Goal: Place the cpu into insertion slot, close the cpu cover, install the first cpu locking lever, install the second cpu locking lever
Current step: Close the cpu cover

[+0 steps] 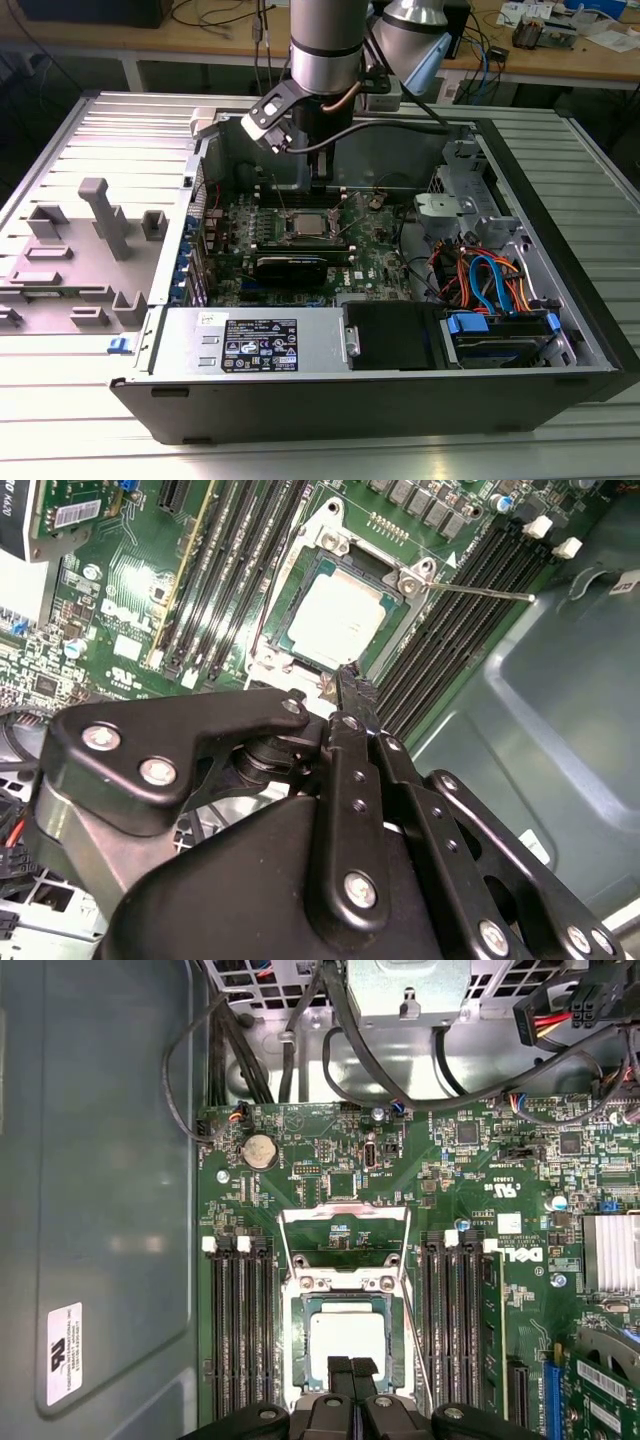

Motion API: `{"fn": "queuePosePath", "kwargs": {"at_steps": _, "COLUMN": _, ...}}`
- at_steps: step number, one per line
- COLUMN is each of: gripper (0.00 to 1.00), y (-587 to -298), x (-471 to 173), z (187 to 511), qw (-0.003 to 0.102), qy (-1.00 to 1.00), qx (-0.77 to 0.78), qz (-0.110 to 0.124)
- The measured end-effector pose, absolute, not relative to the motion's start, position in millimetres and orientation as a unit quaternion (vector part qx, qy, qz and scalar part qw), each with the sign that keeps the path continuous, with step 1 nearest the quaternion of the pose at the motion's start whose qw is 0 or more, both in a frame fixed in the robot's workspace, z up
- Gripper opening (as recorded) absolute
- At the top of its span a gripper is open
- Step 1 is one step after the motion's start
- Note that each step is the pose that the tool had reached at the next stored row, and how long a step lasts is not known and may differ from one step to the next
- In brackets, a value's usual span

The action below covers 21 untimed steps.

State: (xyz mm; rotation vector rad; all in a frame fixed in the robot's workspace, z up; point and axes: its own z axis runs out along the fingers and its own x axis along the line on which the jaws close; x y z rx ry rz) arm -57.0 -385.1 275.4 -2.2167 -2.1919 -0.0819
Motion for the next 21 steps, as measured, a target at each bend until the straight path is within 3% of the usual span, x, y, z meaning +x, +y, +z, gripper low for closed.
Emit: {"fn": "queuePosePath", "kwargs": {"at_steps": 21, "gripper": 0.11, "y": -385.0, "x": -57.0, "z": 283.2, "qw": 0.010, "qy": -0.703, "qx": -0.711, "qz": -0.025}}
